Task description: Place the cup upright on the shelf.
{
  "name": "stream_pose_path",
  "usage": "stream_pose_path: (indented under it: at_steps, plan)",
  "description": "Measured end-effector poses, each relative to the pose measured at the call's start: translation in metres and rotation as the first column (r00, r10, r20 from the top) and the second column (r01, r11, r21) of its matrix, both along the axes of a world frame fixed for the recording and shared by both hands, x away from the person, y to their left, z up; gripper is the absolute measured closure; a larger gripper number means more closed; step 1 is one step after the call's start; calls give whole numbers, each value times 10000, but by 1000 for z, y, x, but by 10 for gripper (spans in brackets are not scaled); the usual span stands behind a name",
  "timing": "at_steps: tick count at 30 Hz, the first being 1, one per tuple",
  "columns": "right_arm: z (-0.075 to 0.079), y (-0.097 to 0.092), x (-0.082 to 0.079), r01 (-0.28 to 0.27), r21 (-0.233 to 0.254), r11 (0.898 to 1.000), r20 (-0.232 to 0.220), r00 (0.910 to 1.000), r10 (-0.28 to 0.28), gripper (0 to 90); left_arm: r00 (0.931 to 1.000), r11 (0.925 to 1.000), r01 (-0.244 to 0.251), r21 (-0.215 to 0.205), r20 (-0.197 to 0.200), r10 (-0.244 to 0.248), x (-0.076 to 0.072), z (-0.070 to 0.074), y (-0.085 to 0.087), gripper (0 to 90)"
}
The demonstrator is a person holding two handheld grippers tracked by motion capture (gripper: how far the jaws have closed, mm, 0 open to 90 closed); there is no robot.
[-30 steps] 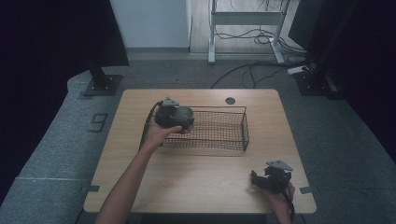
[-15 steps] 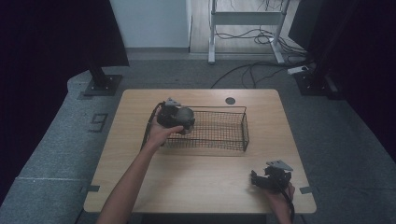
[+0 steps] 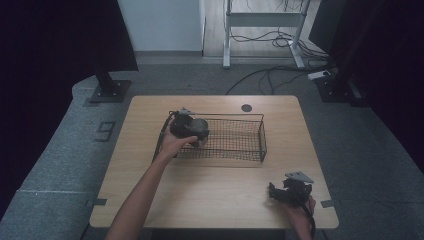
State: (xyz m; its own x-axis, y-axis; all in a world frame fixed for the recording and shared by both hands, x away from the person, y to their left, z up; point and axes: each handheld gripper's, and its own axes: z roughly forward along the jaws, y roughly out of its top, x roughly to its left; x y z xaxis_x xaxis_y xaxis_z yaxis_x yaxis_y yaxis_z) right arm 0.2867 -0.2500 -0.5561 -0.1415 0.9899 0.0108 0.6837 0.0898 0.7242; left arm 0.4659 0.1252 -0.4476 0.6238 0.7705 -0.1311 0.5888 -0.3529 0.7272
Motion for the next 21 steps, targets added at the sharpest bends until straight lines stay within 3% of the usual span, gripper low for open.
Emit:
stream_pose_path:
  at_steps: [6, 11, 21]
  plan:
    - [0, 0, 0, 1, 3, 10000, 4, 10000, -1, 45, 9993, 9995, -273, 158, -233, 277, 5, -7, -2, 146]
    - [0, 0, 0, 2, 3, 10000, 3, 10000, -2, 46, 9989, 9986, -191, 501, -411, 212, 8, -15, -5, 146]
    - [0, 0, 0, 2, 4, 10000, 2, 10000, -2, 46, 9964, 9965, -397, 732, -714, 450, 10, -22, -7, 145]
